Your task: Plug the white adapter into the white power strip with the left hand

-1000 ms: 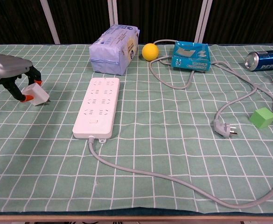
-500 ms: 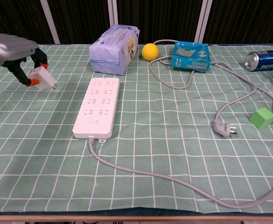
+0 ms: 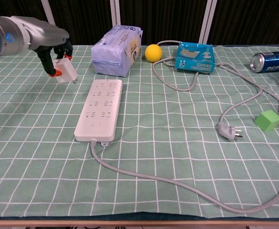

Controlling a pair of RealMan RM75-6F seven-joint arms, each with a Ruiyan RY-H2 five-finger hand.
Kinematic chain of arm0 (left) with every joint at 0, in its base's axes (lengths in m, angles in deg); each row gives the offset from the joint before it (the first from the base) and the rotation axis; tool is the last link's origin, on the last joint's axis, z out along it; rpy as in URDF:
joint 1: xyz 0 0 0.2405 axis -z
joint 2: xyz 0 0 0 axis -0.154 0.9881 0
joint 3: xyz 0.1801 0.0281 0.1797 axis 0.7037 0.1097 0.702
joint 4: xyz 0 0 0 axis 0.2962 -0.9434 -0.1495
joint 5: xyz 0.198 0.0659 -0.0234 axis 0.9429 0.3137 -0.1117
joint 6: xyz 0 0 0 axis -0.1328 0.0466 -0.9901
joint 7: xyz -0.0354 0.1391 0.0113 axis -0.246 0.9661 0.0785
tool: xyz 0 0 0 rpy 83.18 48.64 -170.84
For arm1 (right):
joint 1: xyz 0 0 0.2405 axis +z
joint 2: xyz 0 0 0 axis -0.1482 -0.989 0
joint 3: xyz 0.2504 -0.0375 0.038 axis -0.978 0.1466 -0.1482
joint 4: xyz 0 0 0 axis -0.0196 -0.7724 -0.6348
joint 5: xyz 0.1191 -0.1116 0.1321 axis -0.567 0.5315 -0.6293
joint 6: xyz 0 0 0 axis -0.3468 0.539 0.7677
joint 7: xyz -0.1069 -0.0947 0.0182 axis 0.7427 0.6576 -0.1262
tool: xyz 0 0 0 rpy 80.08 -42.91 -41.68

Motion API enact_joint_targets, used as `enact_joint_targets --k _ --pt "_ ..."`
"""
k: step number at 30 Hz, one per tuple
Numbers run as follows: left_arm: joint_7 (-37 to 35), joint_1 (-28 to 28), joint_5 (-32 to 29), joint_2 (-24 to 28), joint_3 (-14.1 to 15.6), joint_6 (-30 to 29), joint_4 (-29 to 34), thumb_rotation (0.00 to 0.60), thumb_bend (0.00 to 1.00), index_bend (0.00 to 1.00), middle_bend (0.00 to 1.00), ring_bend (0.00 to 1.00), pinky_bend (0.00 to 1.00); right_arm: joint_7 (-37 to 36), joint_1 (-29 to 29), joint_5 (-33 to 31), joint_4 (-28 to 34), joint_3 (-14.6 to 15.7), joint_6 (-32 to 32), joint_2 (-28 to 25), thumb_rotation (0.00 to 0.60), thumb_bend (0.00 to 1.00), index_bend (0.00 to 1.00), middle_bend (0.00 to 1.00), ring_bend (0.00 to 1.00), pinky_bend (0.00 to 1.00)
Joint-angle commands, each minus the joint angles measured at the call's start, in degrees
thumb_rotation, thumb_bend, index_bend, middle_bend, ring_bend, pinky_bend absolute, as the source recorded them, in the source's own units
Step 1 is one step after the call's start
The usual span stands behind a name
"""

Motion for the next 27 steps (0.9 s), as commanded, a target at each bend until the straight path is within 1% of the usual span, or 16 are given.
enact_joint_targets --k 1,7,15,27 --pt "3.7 3.2 -4.2 -1.9 0.0 -2.7 0.7 0.6 0.67 0.66 0.68 0.24 0.28 -0.4 0.0 0.0 0.0 0.0 -0.1 -0.1 0.6 0.4 0.0 0.0 0.0 0.04" --pt "7.6 5.9 -8.4 -3.8 0.8 -4.6 -0.3 0.6 0.67 0.67 0.69 0.24 0.28 -1.1 0.0 -0.1 0.2 0.1 -0.4 -0.3 0.6 0.4 0.0 0.0 0.0 0.04" --pt "12.1 9.4 -13.3 -7.2 1.0 -4.9 -4.5 0.6 0.68 0.67 0.69 0.24 0.28 -2.0 0.1 -0.4 0.4 0.0 -0.8 -0.6 0.6 0.4 0.0 0.0 0.0 0.04" --pt "14.2 12.1 -14.6 -10.2 0.3 -4.5 -8.1 0.6 0.68 0.67 0.7 0.25 0.29 -3.0 0.2 -0.8 0.6 -0.1 -1.3 -0.8 0.6 0.4 0.0 0.0 0.0 0.04"
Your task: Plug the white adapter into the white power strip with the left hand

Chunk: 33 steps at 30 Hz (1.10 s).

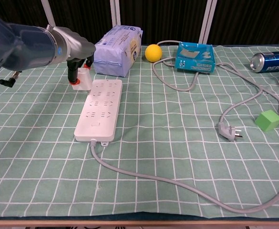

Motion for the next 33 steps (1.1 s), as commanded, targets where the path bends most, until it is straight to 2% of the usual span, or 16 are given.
enact_joint_targets --k 1,33 --pt "0.5 0.6 -0.2 -0.6 -0.3 0.2 -0.7 0.6 0.68 0.67 0.7 0.25 0.29 -0.2 0.0 -0.1 0.1 0.0 -0.1 -0.1 0.6 0.4 0.0 0.0 0.0 0.04" --pt "1.4 2.0 -0.5 -3.5 -0.5 1.2 -3.9 0.6 0.68 0.67 0.7 0.25 0.29 -0.8 0.0 -0.4 0.5 0.0 -0.4 -0.4 0.6 0.4 0.0 0.0 0.0 0.04"
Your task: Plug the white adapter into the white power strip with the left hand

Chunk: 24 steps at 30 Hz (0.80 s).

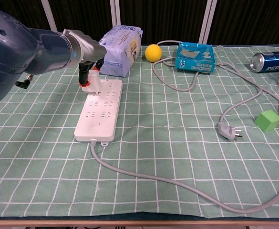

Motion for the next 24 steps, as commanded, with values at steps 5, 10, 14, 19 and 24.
enact_joint_targets --k 5,10,14,19,24 --pt "-0.4 0.0 0.6 -0.5 0.1 0.4 -0.7 0.6 0.68 0.67 0.7 0.26 0.29 0.1 0.0 -0.1 0.1 0.0 0.0 0.0 0.6 0.4 0.0 0.0 0.0 0.04" --pt "-0.1 -0.1 0.2 -0.5 0.3 0.6 -0.9 0.6 0.68 0.67 0.7 0.26 0.29 0.1 0.0 -0.1 0.0 0.0 0.0 0.0 0.6 0.4 0.0 0.0 0.0 0.04" --pt "0.1 -0.1 0.1 -0.7 0.5 0.7 -1.1 0.6 0.68 0.67 0.7 0.26 0.29 0.1 0.0 -0.1 0.1 0.0 0.0 0.0 0.6 0.4 0.0 0.0 0.0 0.04" --pt "0.1 -0.1 0.3 -1.3 0.7 0.9 -1.7 0.6 0.68 0.67 0.7 0.26 0.29 0.2 0.0 -0.2 0.1 0.0 0.0 0.0 0.6 0.4 0.0 0.0 0.0 0.04" --pt "0.1 0.0 0.5 -2.1 0.8 1.4 -2.6 0.6 0.68 0.67 0.7 0.26 0.29 0.1 0.0 -0.1 0.1 0.0 0.0 0.0 0.6 0.4 0.0 0.0 0.0 0.04"
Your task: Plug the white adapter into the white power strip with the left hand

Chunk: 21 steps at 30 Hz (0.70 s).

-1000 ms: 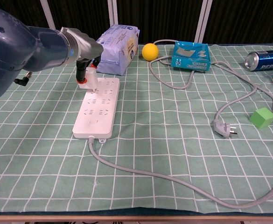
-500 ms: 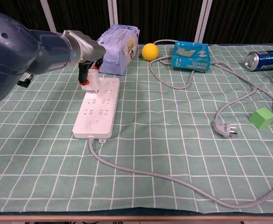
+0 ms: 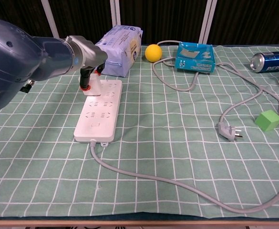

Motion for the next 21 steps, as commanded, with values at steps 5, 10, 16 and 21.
enact_joint_targets --k 5,10,16,21 --pt "0.2 0.2 0.3 -0.9 0.2 0.6 -0.9 0.6 0.69 0.67 0.69 0.26 0.29 -0.1 0.0 0.0 0.0 0.0 0.0 0.0 0.6 0.4 0.0 0.0 0.0 0.04" --pt "0.6 0.2 0.6 -1.5 0.7 1.0 -1.5 0.6 0.69 0.65 0.69 0.26 0.29 -0.2 0.0 0.0 -0.1 0.0 -0.1 0.0 0.6 0.4 0.0 0.0 0.0 0.04" --pt "0.0 0.2 1.6 -2.0 0.6 1.3 -2.0 0.6 0.69 0.65 0.69 0.26 0.29 -0.3 0.0 -0.1 0.1 0.0 -0.2 -0.1 0.6 0.4 0.0 0.0 0.0 0.04" --pt "-0.1 0.3 2.1 -1.8 0.4 1.2 -1.9 0.6 0.69 0.65 0.68 0.26 0.29 -0.3 0.0 -0.1 0.2 0.1 -0.2 -0.1 0.6 0.4 0.0 0.0 0.0 0.04"
